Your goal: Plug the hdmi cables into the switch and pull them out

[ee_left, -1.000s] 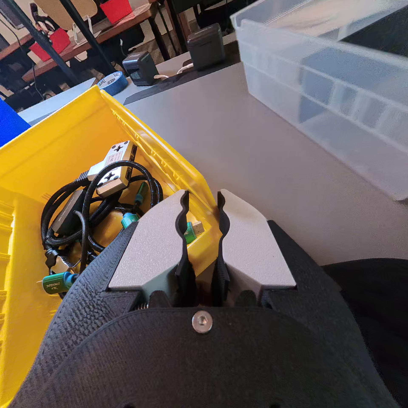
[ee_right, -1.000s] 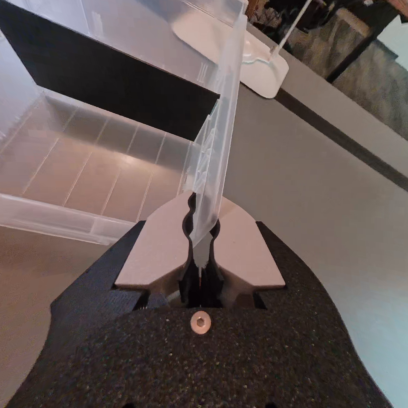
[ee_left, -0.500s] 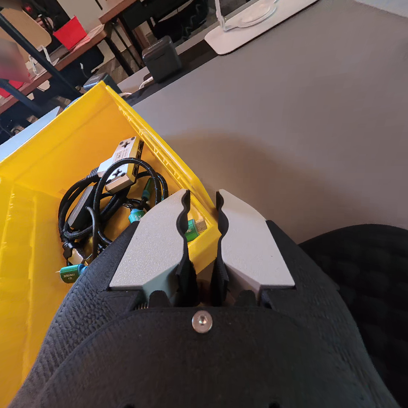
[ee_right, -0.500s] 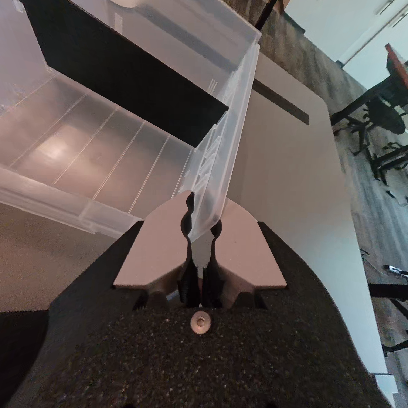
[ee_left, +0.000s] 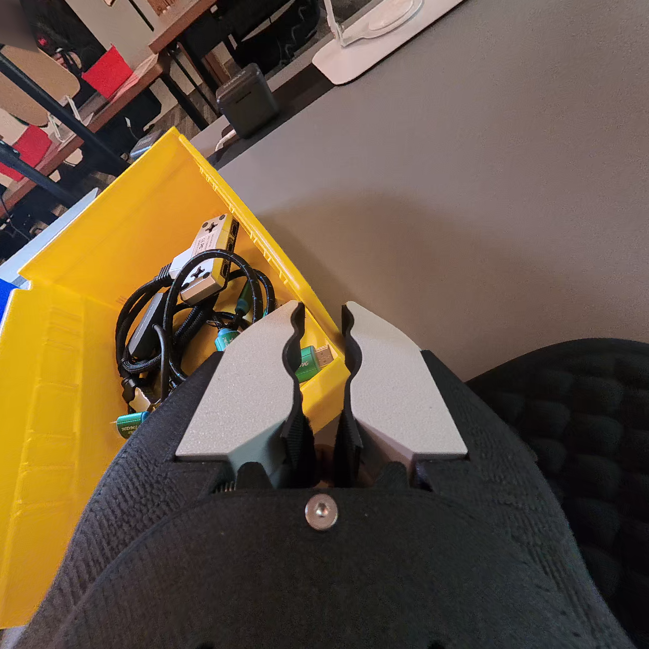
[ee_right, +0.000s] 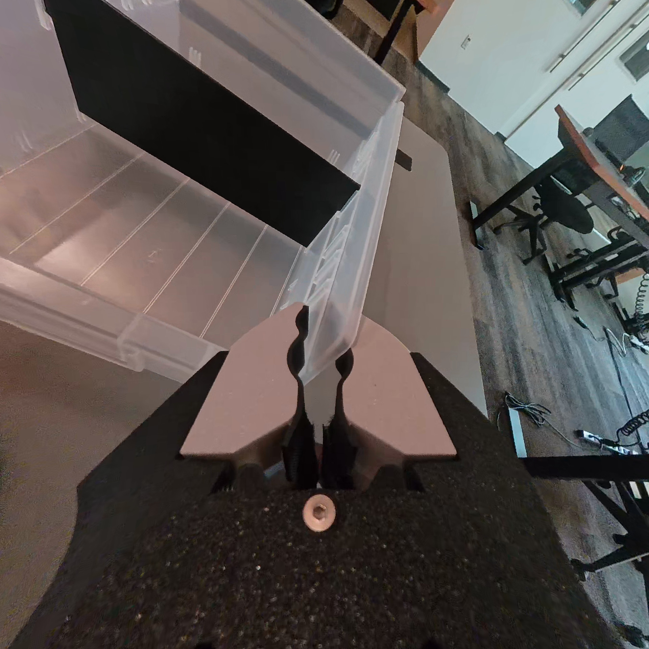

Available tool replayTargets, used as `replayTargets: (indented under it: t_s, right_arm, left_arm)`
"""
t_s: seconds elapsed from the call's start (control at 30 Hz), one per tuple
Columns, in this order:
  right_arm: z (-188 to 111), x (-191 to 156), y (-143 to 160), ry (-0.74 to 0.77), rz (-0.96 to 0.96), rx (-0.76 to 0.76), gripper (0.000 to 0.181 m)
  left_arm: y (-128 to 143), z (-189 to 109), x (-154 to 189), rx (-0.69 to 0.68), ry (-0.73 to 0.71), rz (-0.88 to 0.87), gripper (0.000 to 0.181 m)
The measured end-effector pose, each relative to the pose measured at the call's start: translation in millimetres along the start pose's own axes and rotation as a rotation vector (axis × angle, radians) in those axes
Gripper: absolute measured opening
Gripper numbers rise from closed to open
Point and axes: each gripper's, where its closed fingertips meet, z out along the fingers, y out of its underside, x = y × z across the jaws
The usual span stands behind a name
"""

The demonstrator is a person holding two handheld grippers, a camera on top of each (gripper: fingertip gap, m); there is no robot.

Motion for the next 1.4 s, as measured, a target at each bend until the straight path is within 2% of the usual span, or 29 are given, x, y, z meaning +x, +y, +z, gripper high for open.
replayTargets:
  t_s: [0.4, 0.43, 0.5, 0.57, 0.63, 0.73, 0.8, 0.87, 0.97, 1.07, 1.2, 1.27, 1.4]
  right_arm:
    - [3.7, 7.5, 2.2, -0.011, -0.015, 0.023, 0.014]
    - [2.7, 7.1, 2.5, -0.010, -0.012, 0.014, 0.016]
    - [-3.8, 8.0, -4.3, 0.011, 0.003, 0.028, 0.038]
    - [-18.3, 10.5, -24.0, 0.039, 0.046, 0.110, 0.055]
    - [-39.8, 15.9, -51.8, 0.084, 0.117, 0.234, 0.060]
    - [-76.7, 4.4, -106.4, 0.050, 0.222, 0.507, 0.056]
    - [-97.6, -20.6, -142.8, -0.076, 0.279, 0.712, 0.049]
    - [-111.7, -57.6, -170.8, -0.274, 0.310, 0.882, 0.044]
    - [-114.2, -112.0, -192.5, -0.528, 0.330, 1.018, 0.044]
    - [-106.3, -158.9, -199.3, -0.691, 0.313, 1.049, 0.044]
    - [-97.3, -193.6, -197.0, -0.803, 0.280, 1.007, 0.045]
    - [-96.0, -198.2, -194.2, -0.810, 0.259, 0.990, 0.045]
    - [-93.9, -193.4, -191.2, -0.816, 0.313, 1.002, 0.044]
  left_arm:
    - [4.0, -2.7, -6.1, 0.035, 0.066, 0.032, 0.019]
    - [3.8, -2.9, -5.9, 0.040, 0.069, 0.032, 0.020]
    - [2.3, -5.8, -1.5, 0.050, 0.116, 0.030, 0.027]
    - [-5.9, -14.1, -1.7, 0.094, 0.170, -0.013, 0.044]
    - [-19.8, -26.7, -10.3, 0.173, 0.211, -0.070, 0.050]
    - [-44.5, -44.6, -39.1, 0.302, 0.221, -0.081, 0.050]
    - [-55.9, -46.2, -67.8, 0.313, 0.193, -0.025, 0.049]
    - [-57.5, -37.5, -99.5, 0.237, 0.160, 0.071, 0.049]
    - [-56.6, -24.2, -141.0, 0.116, 0.119, 0.151, 0.049]
    - [-47.8, -20.4, -129.9, 0.032, 0.328, 0.192, 0.049]
    - [-7.2, -16.7, -115.7, -0.197, 0.489, 0.320, 0.047]
    - [5.4, -10.1, -120.3, -0.265, 0.472, 0.387, 0.045]
    - [13.3, 16.3, -140.8, -0.327, 0.424, 0.434, 0.043]
